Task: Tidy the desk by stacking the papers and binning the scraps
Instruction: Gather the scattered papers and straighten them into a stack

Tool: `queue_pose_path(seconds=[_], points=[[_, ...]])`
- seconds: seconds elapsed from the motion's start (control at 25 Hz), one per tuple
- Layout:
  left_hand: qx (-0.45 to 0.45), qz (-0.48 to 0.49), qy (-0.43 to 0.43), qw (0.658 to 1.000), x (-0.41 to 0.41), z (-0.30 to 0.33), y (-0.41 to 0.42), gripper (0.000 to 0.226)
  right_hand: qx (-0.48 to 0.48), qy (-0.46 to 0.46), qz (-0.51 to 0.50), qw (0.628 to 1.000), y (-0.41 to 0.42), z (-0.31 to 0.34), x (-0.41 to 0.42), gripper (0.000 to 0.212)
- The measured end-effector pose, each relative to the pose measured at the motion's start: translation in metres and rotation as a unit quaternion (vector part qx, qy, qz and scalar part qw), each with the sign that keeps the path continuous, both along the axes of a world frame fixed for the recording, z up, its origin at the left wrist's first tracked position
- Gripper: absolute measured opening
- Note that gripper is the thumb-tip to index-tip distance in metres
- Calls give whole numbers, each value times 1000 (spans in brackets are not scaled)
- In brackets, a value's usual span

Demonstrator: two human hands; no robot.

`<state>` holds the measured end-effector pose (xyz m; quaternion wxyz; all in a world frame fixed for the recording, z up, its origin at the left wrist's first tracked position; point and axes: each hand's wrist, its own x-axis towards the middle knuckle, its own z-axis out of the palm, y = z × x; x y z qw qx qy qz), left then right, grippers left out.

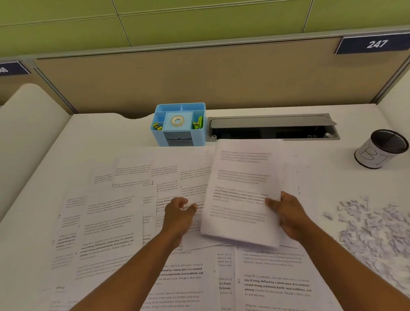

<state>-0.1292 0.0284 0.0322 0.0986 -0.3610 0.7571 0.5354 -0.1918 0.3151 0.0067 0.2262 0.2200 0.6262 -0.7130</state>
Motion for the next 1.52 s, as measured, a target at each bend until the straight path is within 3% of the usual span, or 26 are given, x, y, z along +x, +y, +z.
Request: queue_pose_path(seconds=[0.12, 0.32, 0.4, 0.52, 0.64, 0.72, 0.8, 0.92, 1.04, 1.2, 1.32, 1.4, 1.52], points=[[-25, 6, -45, 999, -7, 2, -2, 63, 14, -10, -15, 1000, 16, -5, -14, 21], [2, 16, -79, 997, -19, 5, 0, 74, 38, -30, 31, 998, 8, -13, -10, 16], [17, 34, -82, 996, -23, 2, -2, 62, 54, -28, 42, 997, 6, -17, -7, 15], [68, 52, -61, 994, -28, 5, 2, 11, 65, -22, 49, 996, 6, -18, -4, 16], [84, 44, -51, 994, -28, 10, 6, 8, 70, -19, 56, 996, 7, -16, -3, 16], [47, 36, -2, 998, -28, 16, 5, 8, 66, -18, 56, 996, 7, -15, -3, 17], [-47, 1, 67, 997, -28, 26, -7, 14, 67, -14, 54, 996, 7, -14, -2, 17], [-176, -57, 149, 971, -30, 52, -40, 24, 80, -5, 53, 995, 6, -14, -2, 15], [-210, -83, 176, 958, -31, 79, -75, 22, 87, 2, 48, 995, 3, -12, -3, 16], [-165, -88, 179, 966, -23, 114, -93, 20, 65, 12, 49, 997, -6, -1, 1, 18], [-51, -60, 180, 981, -17, 127, -91, 15, 21, 19, 53, 998, -15, 10, 7, 21], [41, -33, 170, 984, -13, 119, -84, 15, -14, 17, 63, 998, -21, 18, 13, 23], [70, -52, 132, 987, -4, 94, -58, 17, -74, 23, 82, 994, -33, 33, 24, 25]])
